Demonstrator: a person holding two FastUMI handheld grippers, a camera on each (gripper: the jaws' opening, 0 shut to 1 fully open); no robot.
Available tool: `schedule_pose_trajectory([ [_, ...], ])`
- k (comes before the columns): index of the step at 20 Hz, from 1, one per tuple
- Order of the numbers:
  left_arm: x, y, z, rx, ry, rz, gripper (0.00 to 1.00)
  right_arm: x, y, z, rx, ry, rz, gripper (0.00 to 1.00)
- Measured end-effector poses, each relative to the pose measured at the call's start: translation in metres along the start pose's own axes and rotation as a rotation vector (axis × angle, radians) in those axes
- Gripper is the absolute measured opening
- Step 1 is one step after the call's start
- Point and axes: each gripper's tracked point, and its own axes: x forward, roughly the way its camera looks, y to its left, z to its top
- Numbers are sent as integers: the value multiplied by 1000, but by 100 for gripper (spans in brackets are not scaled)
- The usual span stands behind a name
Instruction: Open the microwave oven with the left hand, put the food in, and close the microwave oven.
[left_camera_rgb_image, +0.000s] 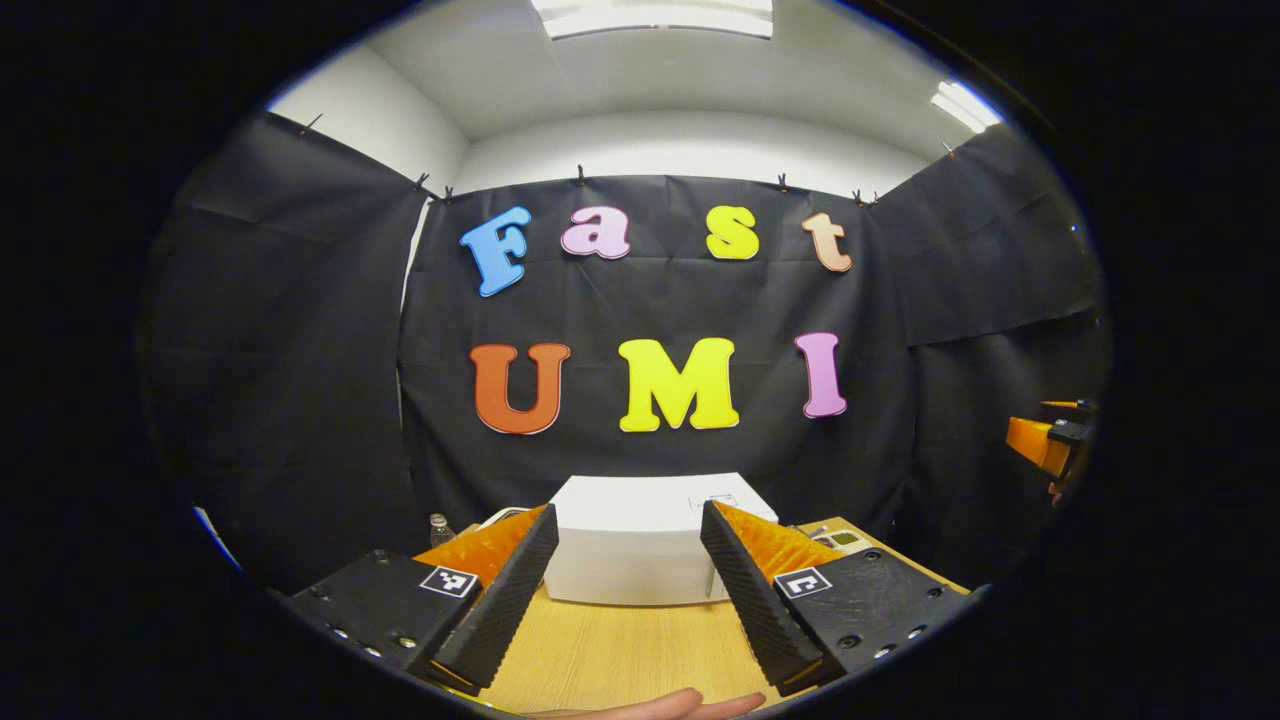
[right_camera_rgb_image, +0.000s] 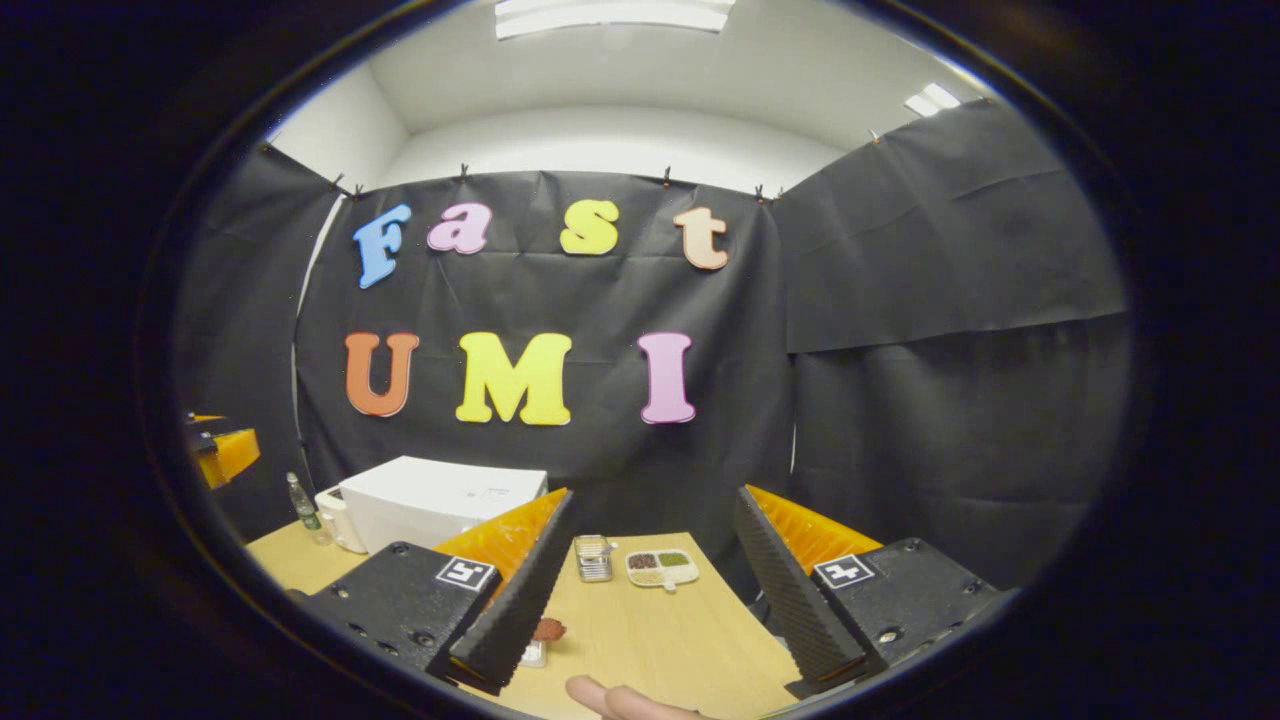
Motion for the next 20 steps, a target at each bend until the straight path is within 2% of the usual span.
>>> schedule_pose_trajectory([
  [3,17,-9,-15,-18,27,-21,92,2,1,-5,16,7,15,100],
  [4,23,-12,-20,-23,30,-22,92,3,0,-6,19,10,16,91],
  [5,31,-16,-27,-26,35,-27,92,6,-2,-7,15,3,15,100],
  [6,40,-23,-33,-24,40,-47,92,7,-6,-5,7,-10,9,91],
  [7,49,-29,-43,-19,48,-62,92,8,-11,-6,-3,-21,-2,91],
  [8,59,-34,-54,-14,57,-72,92,8,-13,-8,-7,-23,-5,100],
  [12,105,-49,-104,7,93,-66,92,6,-21,-3,-12,-63,-16,100],
  [13,115,-57,-118,8,99,-75,92,6,-23,-3,-14,-72,-20,91],
  [14,127,-68,-128,14,89,-95,92,5,-24,-1,-11,-74,-17,100],
  [15,137,-74,-137,18,81,-101,92,4,-23,-2,-7,-74,-12,100],
  [16,146,-78,-150,24,83,-108,92,2,-23,-2,-6,-76,-7,91],
  [17,156,-88,-165,26,94,-124,92,1,-25,-1,-7,-86,-6,100],
  [18,163,-94,-175,26,99,-134,93,-2,-27,1,-9,-95,-4,91],
  [19,172,-102,-183,29,97,-145,93,-3,-28,0,-8,-102,-3,100],
  [20,182,-106,-192,34,100,-151,82,-4,-28,1,-3,-107,-1,91],
])
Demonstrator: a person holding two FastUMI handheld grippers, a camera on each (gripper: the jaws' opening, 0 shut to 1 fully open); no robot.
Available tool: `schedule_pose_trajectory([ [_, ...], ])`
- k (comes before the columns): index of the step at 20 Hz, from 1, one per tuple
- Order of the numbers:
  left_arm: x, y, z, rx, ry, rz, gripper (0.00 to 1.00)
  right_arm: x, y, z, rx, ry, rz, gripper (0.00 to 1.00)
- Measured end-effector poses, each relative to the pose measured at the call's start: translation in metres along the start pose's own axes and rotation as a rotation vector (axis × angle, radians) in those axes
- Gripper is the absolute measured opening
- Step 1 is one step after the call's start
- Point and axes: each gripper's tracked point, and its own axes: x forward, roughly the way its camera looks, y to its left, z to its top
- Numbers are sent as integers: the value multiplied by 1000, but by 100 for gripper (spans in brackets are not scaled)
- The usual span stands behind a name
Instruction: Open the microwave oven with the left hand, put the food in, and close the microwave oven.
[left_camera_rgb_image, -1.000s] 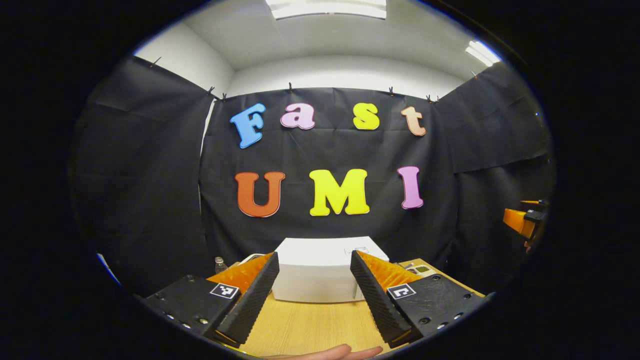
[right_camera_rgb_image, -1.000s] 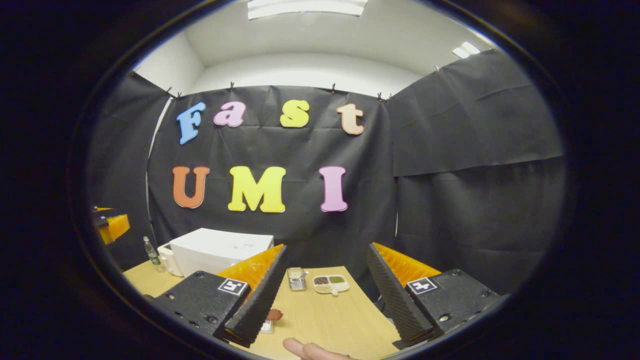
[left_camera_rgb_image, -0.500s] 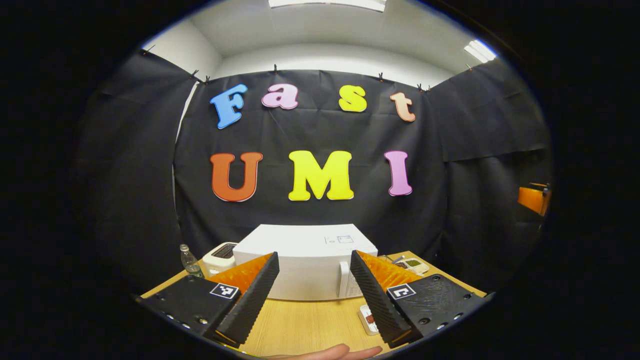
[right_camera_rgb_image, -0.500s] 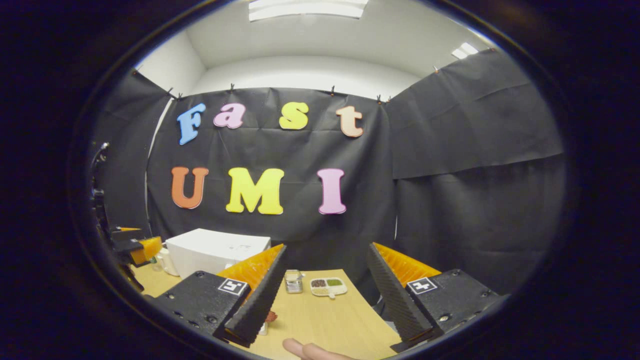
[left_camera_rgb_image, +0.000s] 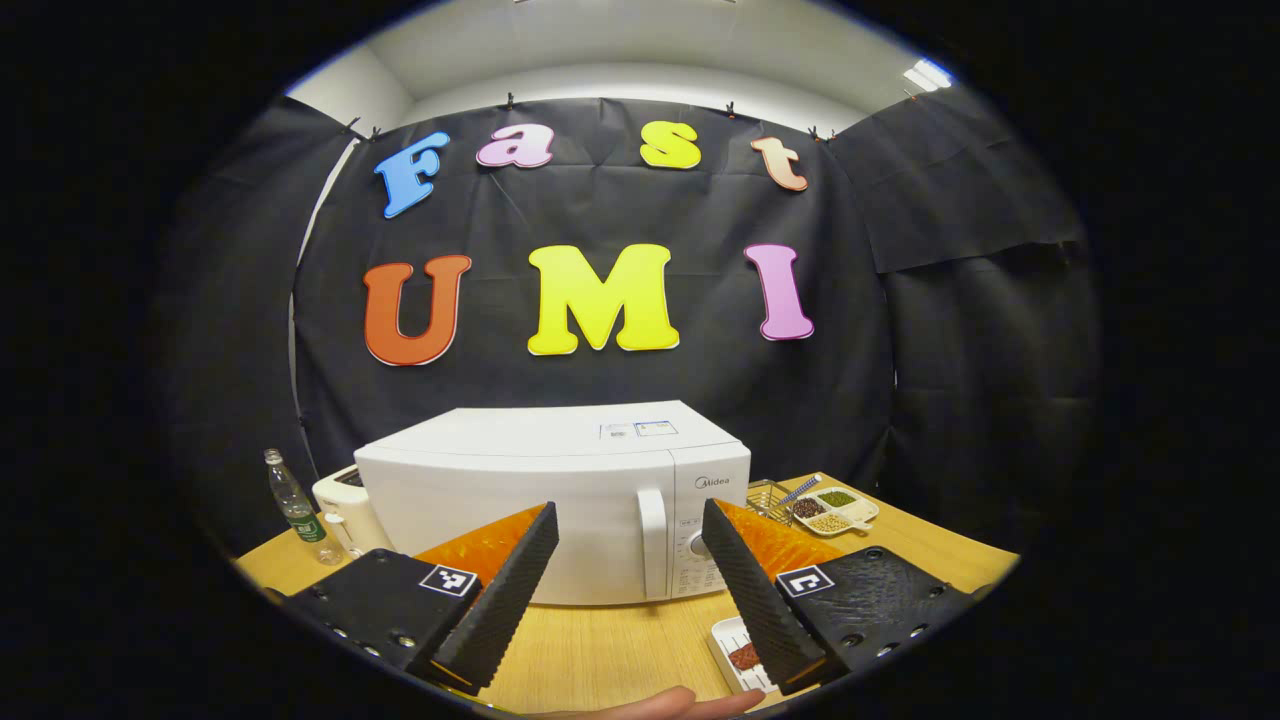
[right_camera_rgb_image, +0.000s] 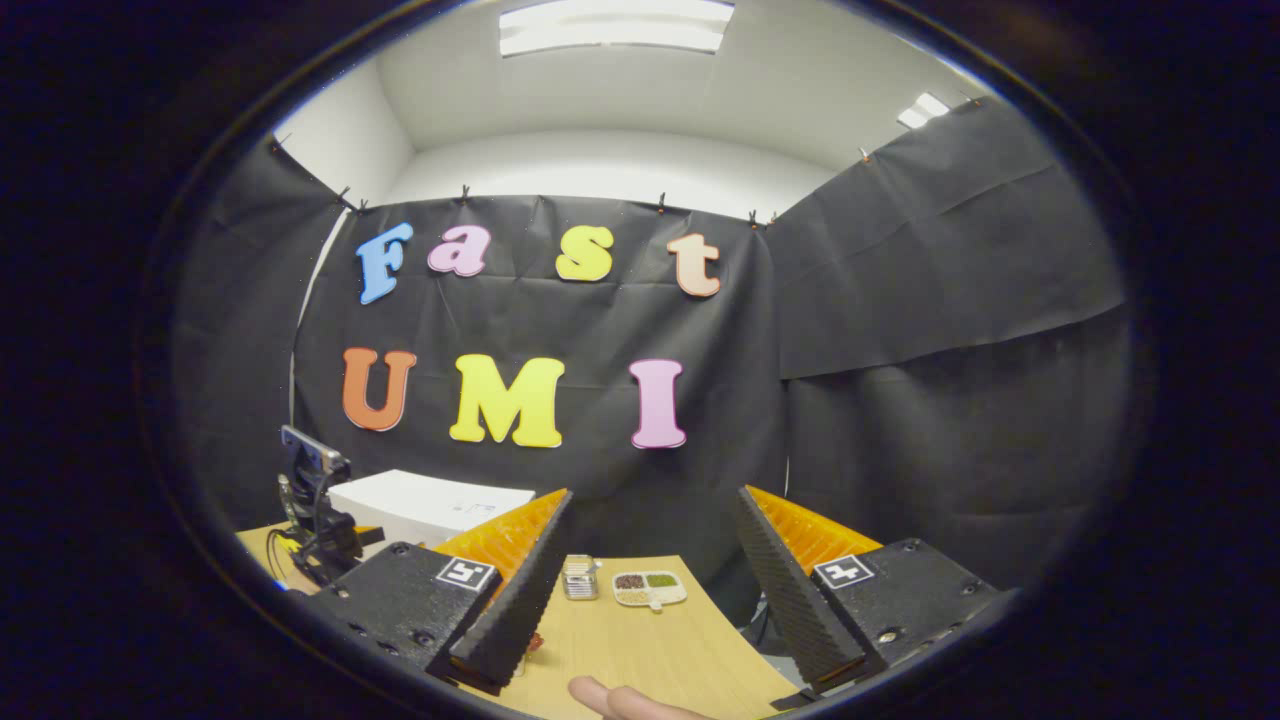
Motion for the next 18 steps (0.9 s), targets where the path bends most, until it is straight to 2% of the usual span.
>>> schedule_pose_trajectory([
  [1,13,-2,-10,3,7,-1,94,1,-1,-1,6,0,1,91],
  [2,27,-4,-22,1,23,-2,95,0,-2,-2,7,5,2,100],
  [4,50,-8,-38,-12,40,-4,95,-1,-7,-8,7,12,5,100],
  [6,70,-3,-54,-8,70,25,95,-3,-12,-11,-5,10,12,100],
  [8,81,-12,-71,-35,110,-9,95,-4,-21,-14,-11,-3,14,100],
  [10,88,-11,-75,-57,109,-12,95,-4,-16,-15,1,-26,58,100],
  [11,90,-8,-75,-59,104,0,95,-4,-12,-14,10,-40,83,92],
  [12,93,-5,-76,-54,105,14,95,-3,-10,-12,21,-55,100,91],
  [13,96,-7,-76,-57,105,10,95,-2,-10,-14,29,-66,117,100],
  [14,98,-10,-76,-54,103,3,95,-3,-7,-15,31,-74,131,91],
  [15,98,-11,-74,-51,96,-3,94,-4,-5,-16,26,-80,142,100],
  [16,99,-14,-71,-54,87,-14,94,-3,-4,-17,15,-86,144,91],
  [17,101,-17,-72,-58,87,-18,94,-4,-5,-17,2,-90,145,100],
  [18,101,-17,-71,-58,83,-13,94,-5,-4,-17,-7,-96,146,91],
])
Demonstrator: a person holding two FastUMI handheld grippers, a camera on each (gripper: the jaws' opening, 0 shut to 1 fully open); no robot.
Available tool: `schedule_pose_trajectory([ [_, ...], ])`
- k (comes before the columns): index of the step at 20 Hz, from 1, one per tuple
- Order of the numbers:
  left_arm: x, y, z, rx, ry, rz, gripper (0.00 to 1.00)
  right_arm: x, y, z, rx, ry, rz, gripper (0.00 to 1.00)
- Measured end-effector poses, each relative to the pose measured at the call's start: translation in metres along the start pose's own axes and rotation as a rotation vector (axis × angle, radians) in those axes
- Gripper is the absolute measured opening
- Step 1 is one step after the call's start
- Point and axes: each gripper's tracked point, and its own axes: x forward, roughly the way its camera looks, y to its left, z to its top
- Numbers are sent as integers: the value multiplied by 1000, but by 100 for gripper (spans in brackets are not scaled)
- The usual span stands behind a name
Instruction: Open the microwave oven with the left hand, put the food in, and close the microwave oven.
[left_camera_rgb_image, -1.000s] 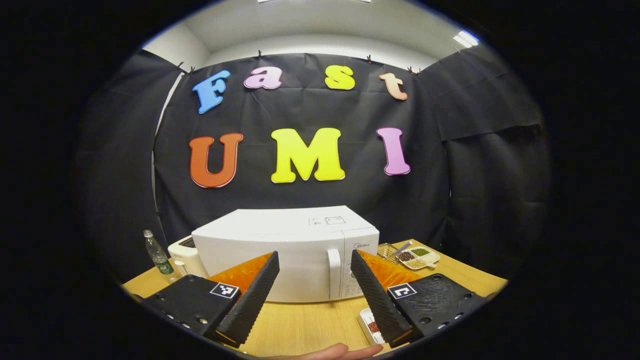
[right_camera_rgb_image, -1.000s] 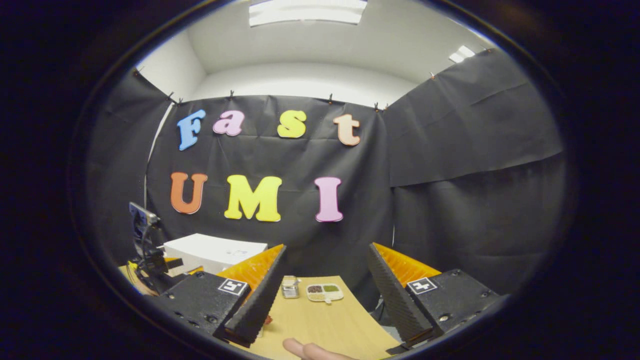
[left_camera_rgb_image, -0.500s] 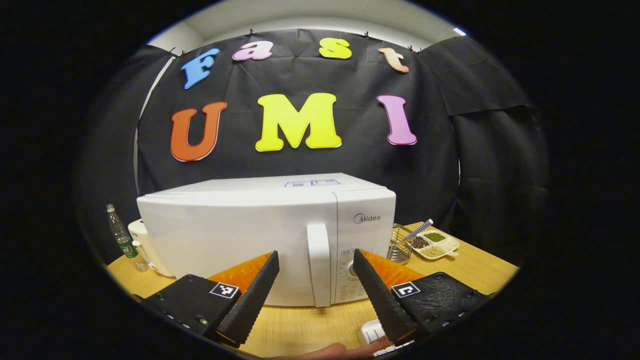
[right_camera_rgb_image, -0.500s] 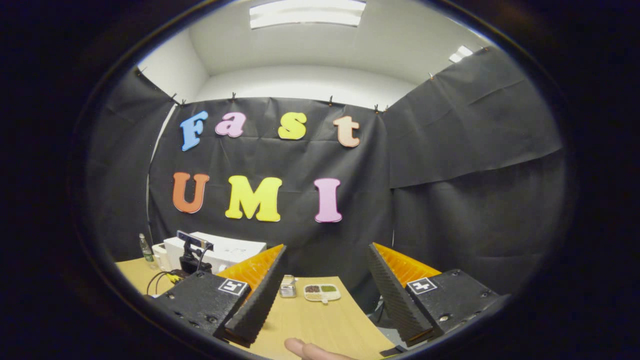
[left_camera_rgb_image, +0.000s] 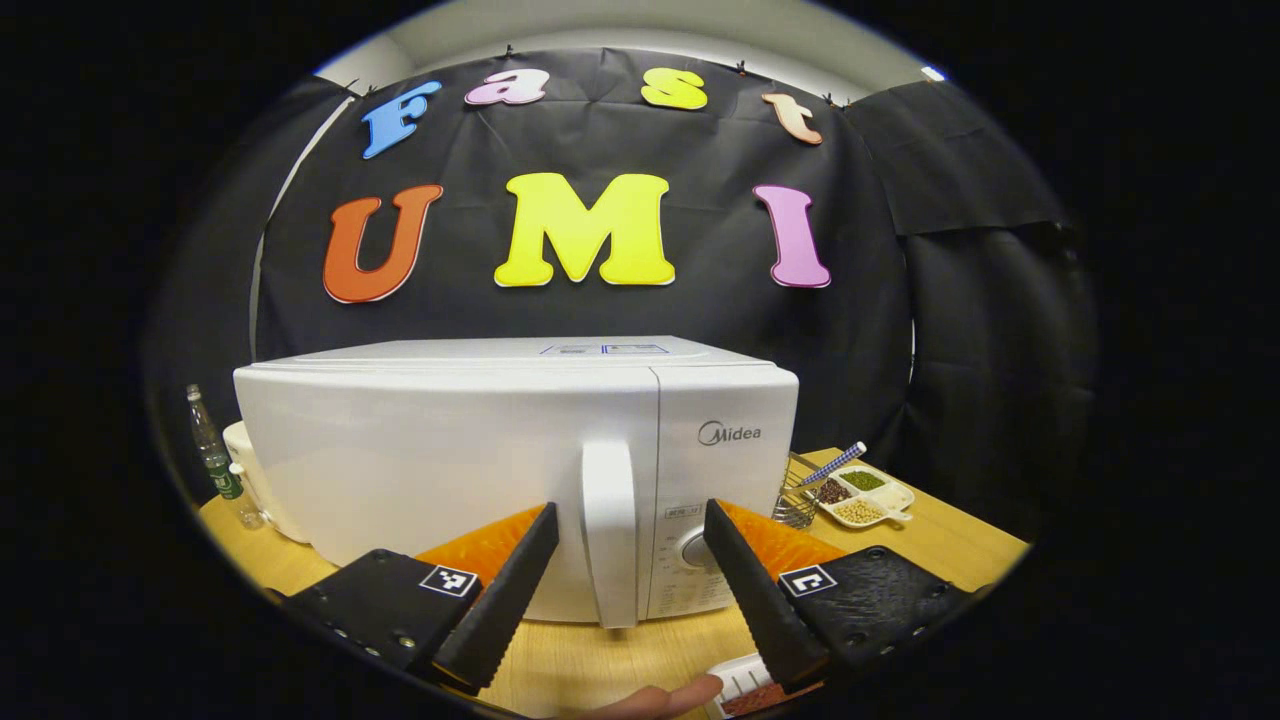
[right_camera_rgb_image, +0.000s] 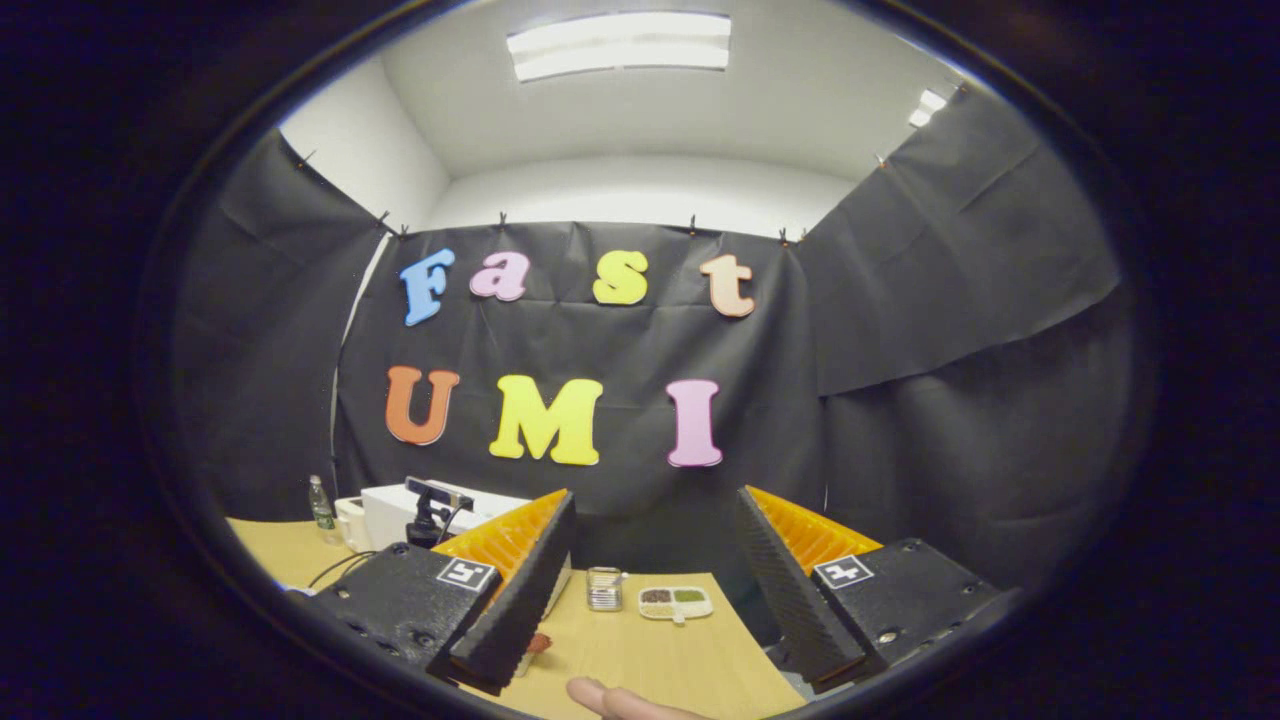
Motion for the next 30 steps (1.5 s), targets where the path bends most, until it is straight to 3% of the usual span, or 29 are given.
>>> schedule_pose_trajectory([
  [1,2,2,2,2,-16,17,94,0,2,0,-7,-1,6,100],
  [3,4,5,1,-26,-13,44,94,-4,11,3,-2,-15,43,100],
  [4,4,5,2,-30,-14,50,86,-6,13,5,1,-23,54,100],
  [5,4,6,3,-22,-16,60,91,-8,13,7,-1,-32,61,91],
  [6,6,10,2,-10,-17,87,90,-8,12,10,-7,-46,60,91],
  [7,5,10,-2,-2,-6,88,68,-10,10,11,-16,-56,54,91],
  [8,6,9,-1,12,-17,78,78,-11,10,11,-30,-60,48,91],
  [9,8,12,-1,28,-31,83,61,-13,12,10,-40,-62,48,91],
  [10,7,9,-5,22,-25,67,44,-14,15,10,-46,-64,51,100],
  [11,6,11,-11,-2,-5,45,28,-15,16,10,-48,-62,53,100],
  [12,6,12,-10,-14,-4,28,13,-17,18,10,-50,-59,55,91],
  [13,7,11,-9,-13,4,19,22,-17,19,9,-50,-57,56,100],
  [14,5,13,-9,-4,12,32,22,-19,20,11,-51,-57,56,91],
  [16,5,11,-10,22,28,45,10,-21,19,14,-55,-62,48,91],
  [18,2,11,-12,0,50,46,11,-23,18,16,-58,-70,43,91],
  [19,3,12,-12,-3,53,40,5,-25,18,16,-57,-73,42,91],
  [30,-1,12,-14,-26,99,45,4,-24,16,9,-55,-58,36,91],
])
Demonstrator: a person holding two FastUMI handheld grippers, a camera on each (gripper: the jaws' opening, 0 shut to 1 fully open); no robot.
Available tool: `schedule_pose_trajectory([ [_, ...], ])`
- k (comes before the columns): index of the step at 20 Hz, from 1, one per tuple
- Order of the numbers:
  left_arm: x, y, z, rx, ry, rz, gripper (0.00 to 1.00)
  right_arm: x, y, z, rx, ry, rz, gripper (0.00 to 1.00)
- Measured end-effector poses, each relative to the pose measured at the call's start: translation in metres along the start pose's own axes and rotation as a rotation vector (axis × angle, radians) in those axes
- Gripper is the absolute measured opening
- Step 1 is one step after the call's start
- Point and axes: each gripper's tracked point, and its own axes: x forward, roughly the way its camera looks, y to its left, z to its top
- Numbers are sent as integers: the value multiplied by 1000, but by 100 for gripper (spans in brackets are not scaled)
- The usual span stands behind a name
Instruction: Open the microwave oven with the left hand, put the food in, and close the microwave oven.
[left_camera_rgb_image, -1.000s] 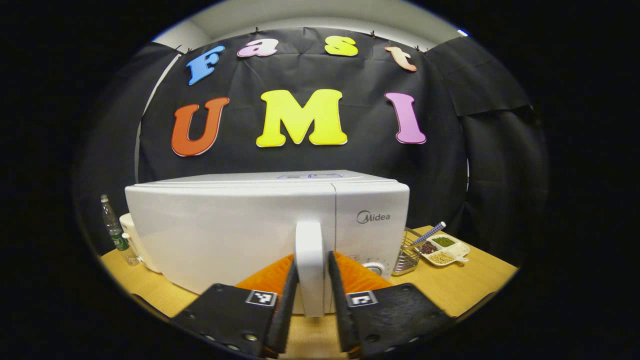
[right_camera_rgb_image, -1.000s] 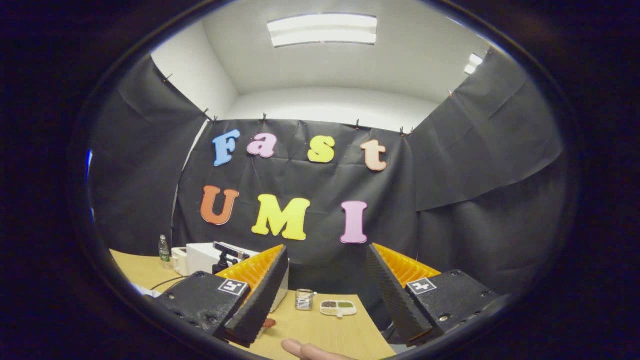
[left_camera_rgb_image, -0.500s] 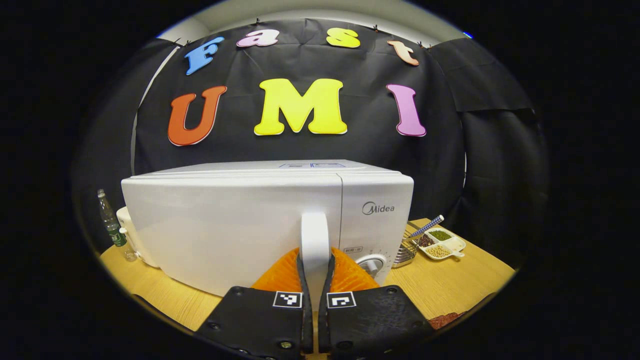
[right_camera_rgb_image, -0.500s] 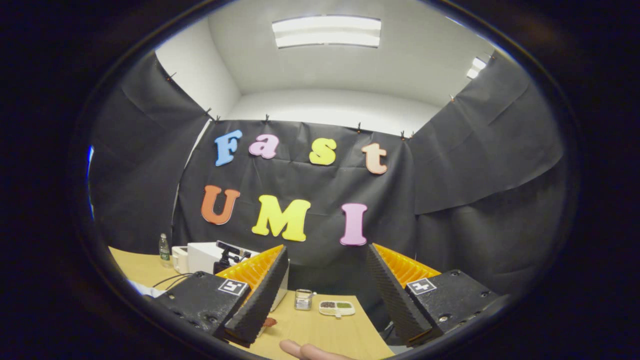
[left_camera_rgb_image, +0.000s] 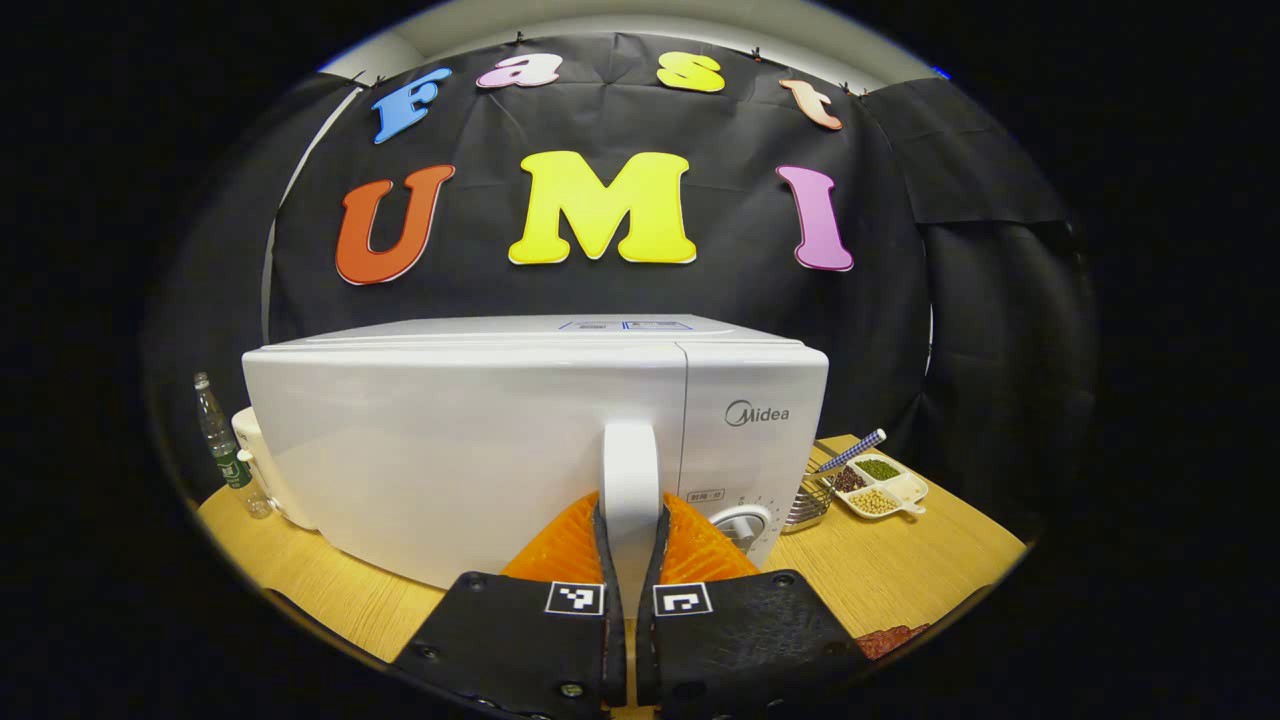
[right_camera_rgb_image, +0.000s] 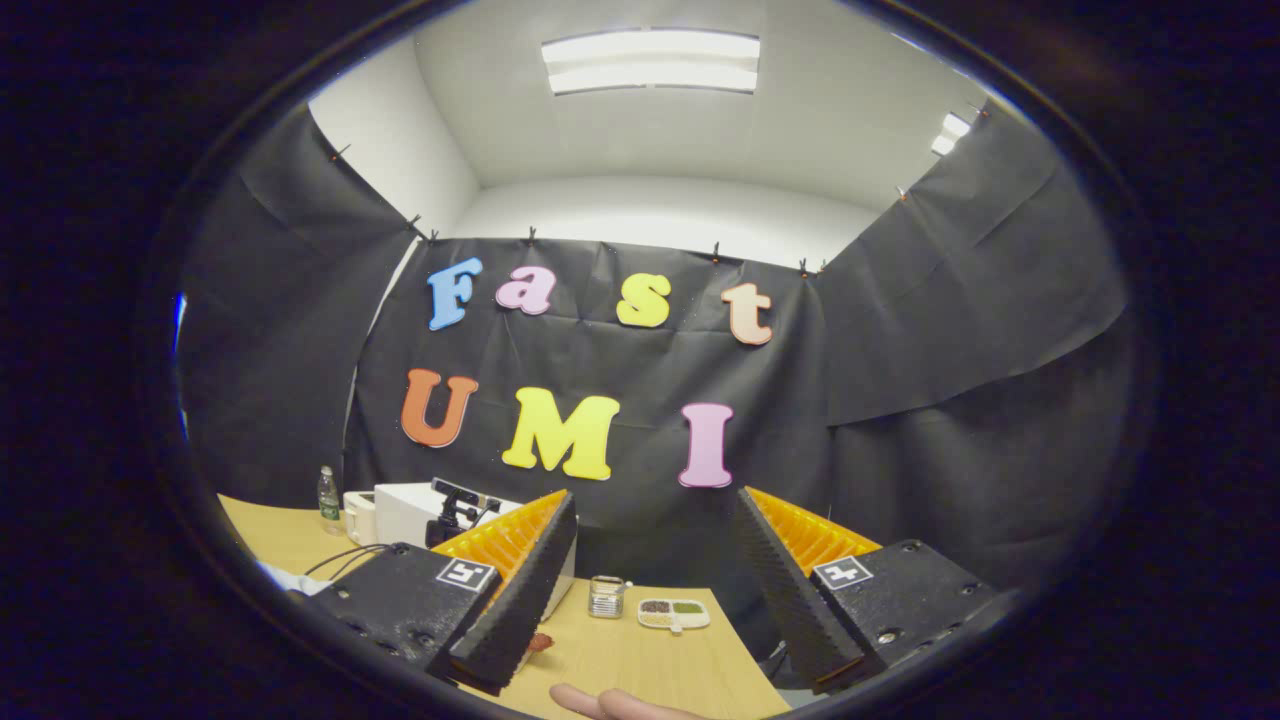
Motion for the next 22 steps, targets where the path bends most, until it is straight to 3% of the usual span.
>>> schedule_pose_trajectory([
  [1,-11,0,-1,-1,6,2,5,0,0,0,-3,1,0,100],
  [2,-19,2,-2,10,5,0,5,1,0,-1,-10,3,-2,91],
  [7,-57,6,-10,-1,-21,-82,4,4,18,-15,-29,34,10,91],
  [13,-110,25,-22,13,-43,-116,7,-6,57,-39,-21,78,16,91],
  [15,-130,35,-26,-5,-43,-145,6,-10,65,-40,-19,87,8,95],
  [16,-142,41,-29,-12,-42,-152,11,-12,69,-39,-20,88,5,95],
  [18,-168,60,-33,1,-49,-144,12,-15,73,-33,-12,85,-2,95],
  [19,-179,70,-36,13,-55,-134,11,-17,75,-28,-10,79,-6,100],
  [20,-189,79,-38,22,-57,-127,11,-17,74,-24,-8,72,-10,95],
  [22,-209,100,-43,16,-48,-111,11,-20,74,-12,-3,52,-20,95],
])
